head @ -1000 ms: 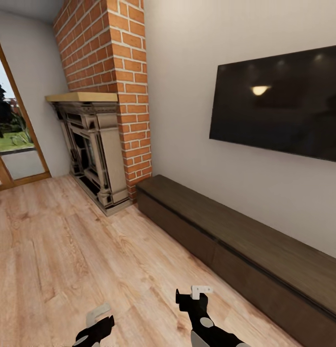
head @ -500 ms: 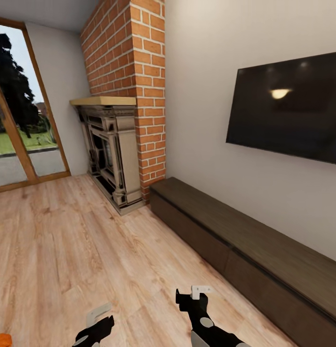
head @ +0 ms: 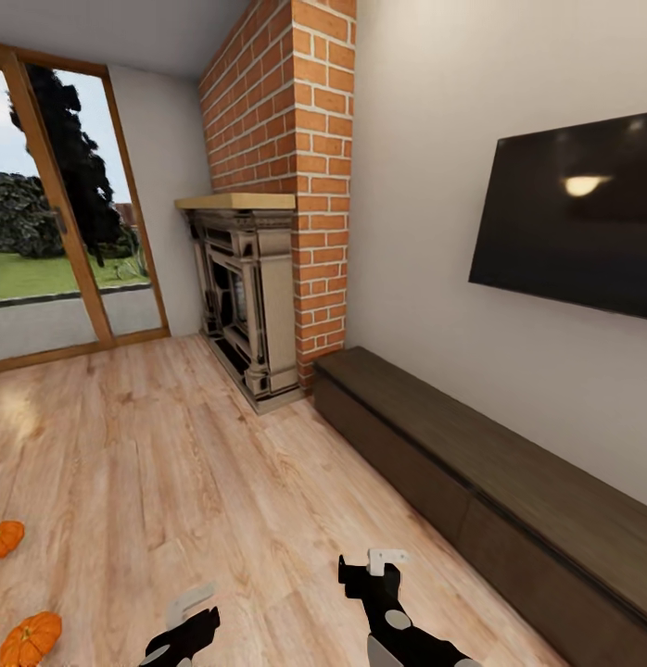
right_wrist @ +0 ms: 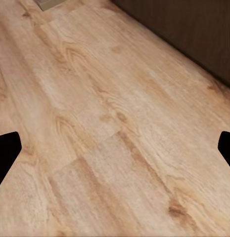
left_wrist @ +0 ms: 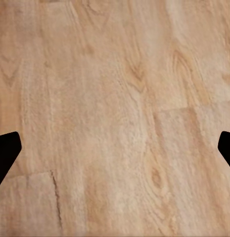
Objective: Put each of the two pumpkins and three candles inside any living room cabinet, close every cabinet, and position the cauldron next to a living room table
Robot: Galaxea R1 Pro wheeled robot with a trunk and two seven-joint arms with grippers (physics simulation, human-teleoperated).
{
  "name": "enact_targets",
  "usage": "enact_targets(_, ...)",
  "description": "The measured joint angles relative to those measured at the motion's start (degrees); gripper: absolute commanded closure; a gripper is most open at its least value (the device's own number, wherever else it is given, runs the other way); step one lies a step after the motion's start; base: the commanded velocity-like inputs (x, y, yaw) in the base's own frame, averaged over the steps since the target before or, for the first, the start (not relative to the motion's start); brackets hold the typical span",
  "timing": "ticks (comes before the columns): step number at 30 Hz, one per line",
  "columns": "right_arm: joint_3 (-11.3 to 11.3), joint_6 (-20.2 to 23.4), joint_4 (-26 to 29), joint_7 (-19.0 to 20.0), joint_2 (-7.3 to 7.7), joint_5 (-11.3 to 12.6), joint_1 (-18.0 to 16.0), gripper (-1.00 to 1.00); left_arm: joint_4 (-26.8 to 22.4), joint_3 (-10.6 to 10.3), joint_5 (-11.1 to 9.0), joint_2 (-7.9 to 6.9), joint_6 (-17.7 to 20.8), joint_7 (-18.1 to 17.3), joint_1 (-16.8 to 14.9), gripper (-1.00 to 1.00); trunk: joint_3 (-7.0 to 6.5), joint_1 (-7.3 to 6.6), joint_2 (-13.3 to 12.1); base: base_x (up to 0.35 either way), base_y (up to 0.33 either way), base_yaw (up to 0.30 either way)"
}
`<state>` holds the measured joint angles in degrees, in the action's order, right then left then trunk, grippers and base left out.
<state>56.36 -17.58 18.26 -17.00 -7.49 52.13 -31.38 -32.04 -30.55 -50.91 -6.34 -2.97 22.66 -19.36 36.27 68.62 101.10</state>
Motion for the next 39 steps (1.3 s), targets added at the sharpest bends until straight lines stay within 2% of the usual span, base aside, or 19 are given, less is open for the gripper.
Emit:
enact_targets(27, 0.01, 0.00, -0.06, 0.03, -0.09, 0.02, -0.02, -1.00, 0.88, 0.08, 0.00, 0.09, -0.22, 0.01, 0.00, -1.00, -1.91, 0.00, 0.00, 0.004, 0.000, 0.206)
enact_targets(39, 0.02, 0.07, -0.03, 0.00, -0.08, 0.02, -0.01, -1.00, 1.53, 0.09, 0.00, 0.06, -0.29, 0.01, 0.00, -1.00, -2.76, -0.03, 0.00, 0.212, -0.073, 0.206)
